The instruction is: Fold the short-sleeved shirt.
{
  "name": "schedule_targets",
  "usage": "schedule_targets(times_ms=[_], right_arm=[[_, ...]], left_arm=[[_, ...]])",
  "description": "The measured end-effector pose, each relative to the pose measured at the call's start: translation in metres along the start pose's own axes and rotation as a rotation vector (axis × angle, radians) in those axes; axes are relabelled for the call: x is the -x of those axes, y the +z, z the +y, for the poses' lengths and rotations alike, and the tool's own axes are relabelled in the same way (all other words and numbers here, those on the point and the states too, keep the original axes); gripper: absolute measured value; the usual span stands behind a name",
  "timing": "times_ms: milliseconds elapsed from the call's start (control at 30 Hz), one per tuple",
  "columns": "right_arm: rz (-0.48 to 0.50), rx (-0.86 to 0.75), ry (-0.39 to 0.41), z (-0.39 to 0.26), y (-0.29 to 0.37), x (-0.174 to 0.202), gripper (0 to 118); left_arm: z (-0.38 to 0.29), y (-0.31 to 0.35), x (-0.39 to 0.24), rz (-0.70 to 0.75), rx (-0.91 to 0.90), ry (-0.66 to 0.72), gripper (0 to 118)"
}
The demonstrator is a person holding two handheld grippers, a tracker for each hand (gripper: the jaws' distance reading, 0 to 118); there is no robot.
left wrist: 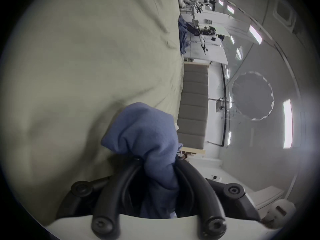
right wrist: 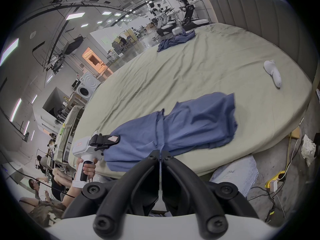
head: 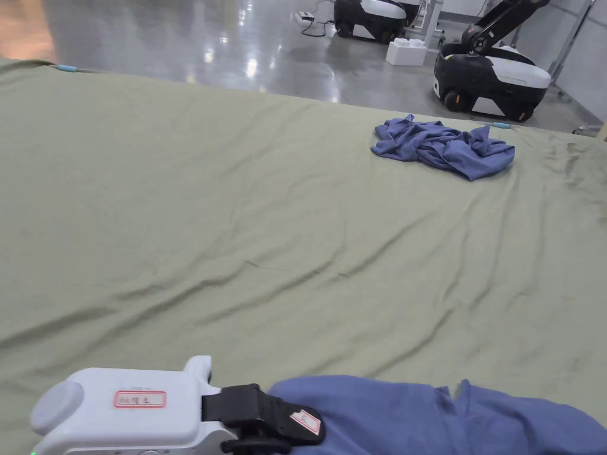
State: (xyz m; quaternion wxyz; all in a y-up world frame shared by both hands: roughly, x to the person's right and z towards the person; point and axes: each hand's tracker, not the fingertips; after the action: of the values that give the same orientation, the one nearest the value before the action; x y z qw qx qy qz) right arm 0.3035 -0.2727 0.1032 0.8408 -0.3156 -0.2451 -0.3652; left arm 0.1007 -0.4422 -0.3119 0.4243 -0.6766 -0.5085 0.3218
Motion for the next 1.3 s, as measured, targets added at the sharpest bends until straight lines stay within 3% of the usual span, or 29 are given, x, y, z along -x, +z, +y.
schedule_targets(times_ms=[167, 333, 467, 533, 700, 867, 1000, 1033, 1067, 1133, 1300], right_arm=[[-0.014, -0.025, 0.017, 0.003, 0.006, 0.008, 4], [0.009, -0.001, 0.045, 0.007, -0.006, 0.017, 4], [0.028, 0.036, 0.068, 0.006, -0.022, 0.021, 4], [0.040, 0.054, 0.074, 0.004, -0.028, 0.022, 4], [0.062, 0.079, 0.064, 0.002, -0.034, 0.017, 4], [0.048, 0.067, 0.024, 0.003, -0.030, 0.003, 4], [0.030, 0.055, -0.010, 0.001, -0.026, -0.008, 4], [0.027, 0.053, -0.019, 0.000, -0.025, -0.011, 4], [0.026, 0.050, -0.029, -0.002, -0.024, -0.014, 4], [0.022, 0.049, -0.048, -0.003, -0.023, -0.019, 4], [0.013, 0.049, -0.077, -0.007, -0.022, -0.030, 4]], left_arm=[[0.004, 0.077, -0.006, 0.039, -0.126, -0.023, 23], [-0.005, 0.178, -0.029, 0.314, -0.328, -0.080, 23], [-0.020, 0.220, -0.064, 0.511, -0.418, -0.155, 23], [-0.024, 0.228, -0.080, 0.541, -0.459, -0.157, 23], [-0.018, 0.194, -0.107, 0.558, -0.451, -0.190, 23], [-0.001, 0.100, -0.131, 0.527, -0.263, -0.320, 23], [0.007, 0.025, -0.139, 0.488, -0.150, -0.342, 24], [0.009, 0.008, -0.138, 0.481, -0.129, -0.336, 25], [0.012, -0.009, -0.133, 0.479, -0.114, -0.325, 35], [0.013, -0.035, -0.123, 0.486, -0.095, -0.311, 87], [-0.002, -0.048, -0.123, 0.300, 0.018, -0.238, 89]])
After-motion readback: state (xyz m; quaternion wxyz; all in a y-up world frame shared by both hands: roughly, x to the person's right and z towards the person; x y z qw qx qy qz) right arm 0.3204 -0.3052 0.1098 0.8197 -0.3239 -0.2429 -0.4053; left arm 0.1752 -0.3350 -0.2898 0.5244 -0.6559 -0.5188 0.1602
